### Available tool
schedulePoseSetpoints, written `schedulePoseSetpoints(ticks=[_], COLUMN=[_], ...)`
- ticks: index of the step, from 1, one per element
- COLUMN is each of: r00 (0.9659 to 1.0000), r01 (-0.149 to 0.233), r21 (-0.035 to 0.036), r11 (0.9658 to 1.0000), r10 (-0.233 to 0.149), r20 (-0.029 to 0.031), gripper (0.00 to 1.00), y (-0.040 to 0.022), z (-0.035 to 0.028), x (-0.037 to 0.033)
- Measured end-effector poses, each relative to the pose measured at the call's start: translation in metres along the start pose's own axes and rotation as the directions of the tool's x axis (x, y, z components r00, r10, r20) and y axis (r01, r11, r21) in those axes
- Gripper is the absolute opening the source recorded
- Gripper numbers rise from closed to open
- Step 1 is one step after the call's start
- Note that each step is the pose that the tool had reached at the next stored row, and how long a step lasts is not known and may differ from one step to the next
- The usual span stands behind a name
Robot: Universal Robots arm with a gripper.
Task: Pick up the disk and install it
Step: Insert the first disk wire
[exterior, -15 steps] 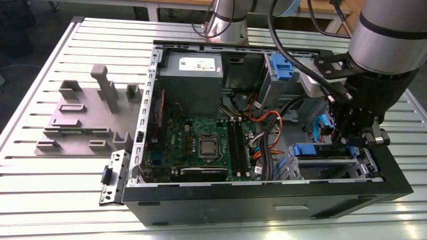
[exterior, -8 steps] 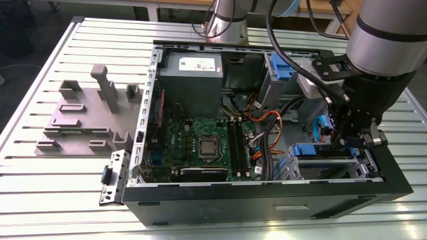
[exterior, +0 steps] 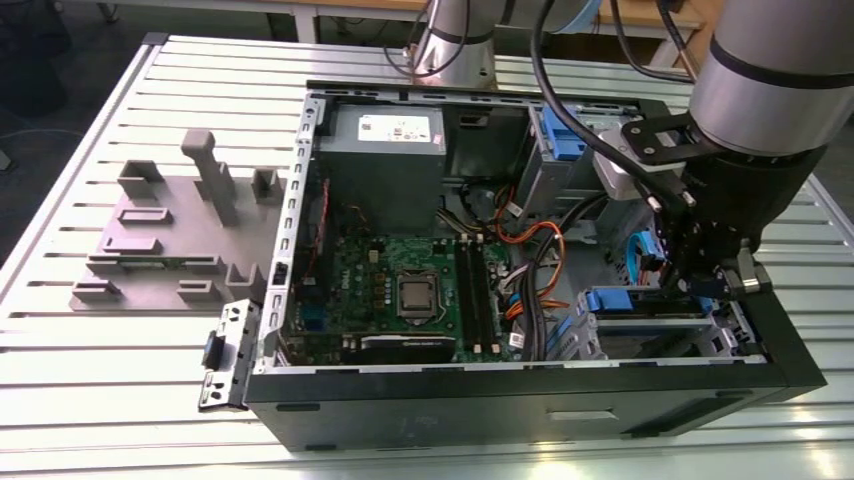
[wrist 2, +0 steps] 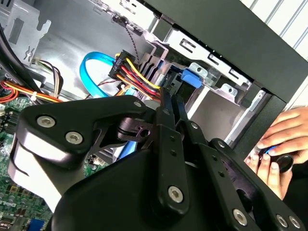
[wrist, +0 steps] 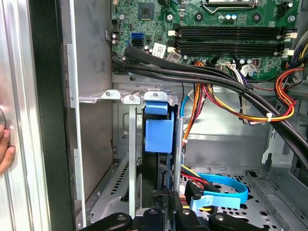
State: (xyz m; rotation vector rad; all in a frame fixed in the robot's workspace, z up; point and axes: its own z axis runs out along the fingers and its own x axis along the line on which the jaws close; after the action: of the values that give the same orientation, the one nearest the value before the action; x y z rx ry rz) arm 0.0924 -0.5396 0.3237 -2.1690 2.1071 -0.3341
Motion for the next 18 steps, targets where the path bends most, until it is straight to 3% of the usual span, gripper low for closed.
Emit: schedulePoseSetpoints(ticks=[8,9,18], r00=[1.0,1.0,1.0], r01=[0.0,0.0,0.0], r21=[0.0001,0.0,-0.0001], r11=[1.0,1.0,1.0], r10=[0.0,0.0,0.0], r20=[0.001,0.0001,0.0004], gripper=[0.18,0.24,0.24], y=[0.0001,-0.0001,-0.0028], z=[0.0005,-0.0004,-0.0122], x=[-0.0001,0.0,0.0011])
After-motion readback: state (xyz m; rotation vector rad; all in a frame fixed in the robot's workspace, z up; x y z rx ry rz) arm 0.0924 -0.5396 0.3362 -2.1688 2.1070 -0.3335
